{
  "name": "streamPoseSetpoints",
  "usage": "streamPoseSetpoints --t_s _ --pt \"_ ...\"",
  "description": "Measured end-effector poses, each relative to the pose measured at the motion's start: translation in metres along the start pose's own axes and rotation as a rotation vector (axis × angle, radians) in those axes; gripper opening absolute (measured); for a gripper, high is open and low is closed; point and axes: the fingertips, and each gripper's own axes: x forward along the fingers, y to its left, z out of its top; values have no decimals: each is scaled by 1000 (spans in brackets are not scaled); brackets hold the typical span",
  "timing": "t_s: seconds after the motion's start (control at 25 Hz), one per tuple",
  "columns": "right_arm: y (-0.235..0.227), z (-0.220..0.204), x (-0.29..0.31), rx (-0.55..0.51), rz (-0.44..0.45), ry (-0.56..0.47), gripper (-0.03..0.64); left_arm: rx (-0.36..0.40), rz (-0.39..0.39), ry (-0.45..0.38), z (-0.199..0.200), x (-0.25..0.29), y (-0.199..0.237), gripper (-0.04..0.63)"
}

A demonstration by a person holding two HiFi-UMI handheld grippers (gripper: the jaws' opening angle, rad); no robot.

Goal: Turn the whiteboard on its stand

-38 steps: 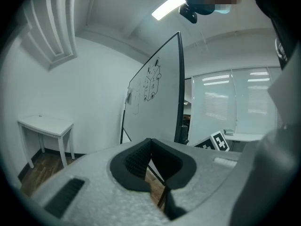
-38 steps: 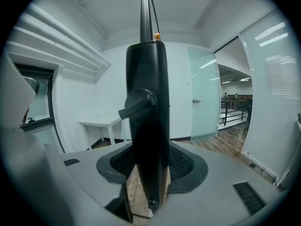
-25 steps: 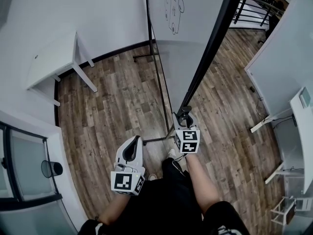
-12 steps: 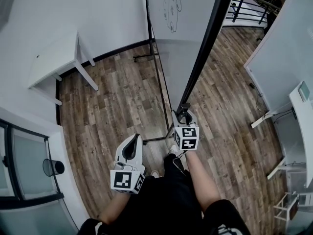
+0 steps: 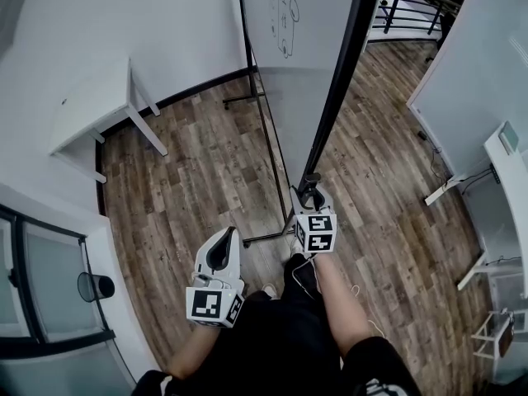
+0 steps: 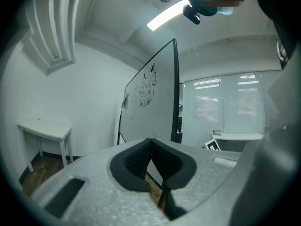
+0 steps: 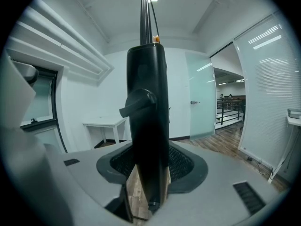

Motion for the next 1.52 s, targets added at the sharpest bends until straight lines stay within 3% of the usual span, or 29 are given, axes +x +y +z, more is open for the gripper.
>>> streamPoseSetpoints --t_s 0.6,1.52 --pt "20 -11 -23 4 -1 0 191 -6 6 16 -1 -40 -8 12" --pt "33 -19 -46 -6 20 11 191 12 89 -16 7 -98 -37 12"
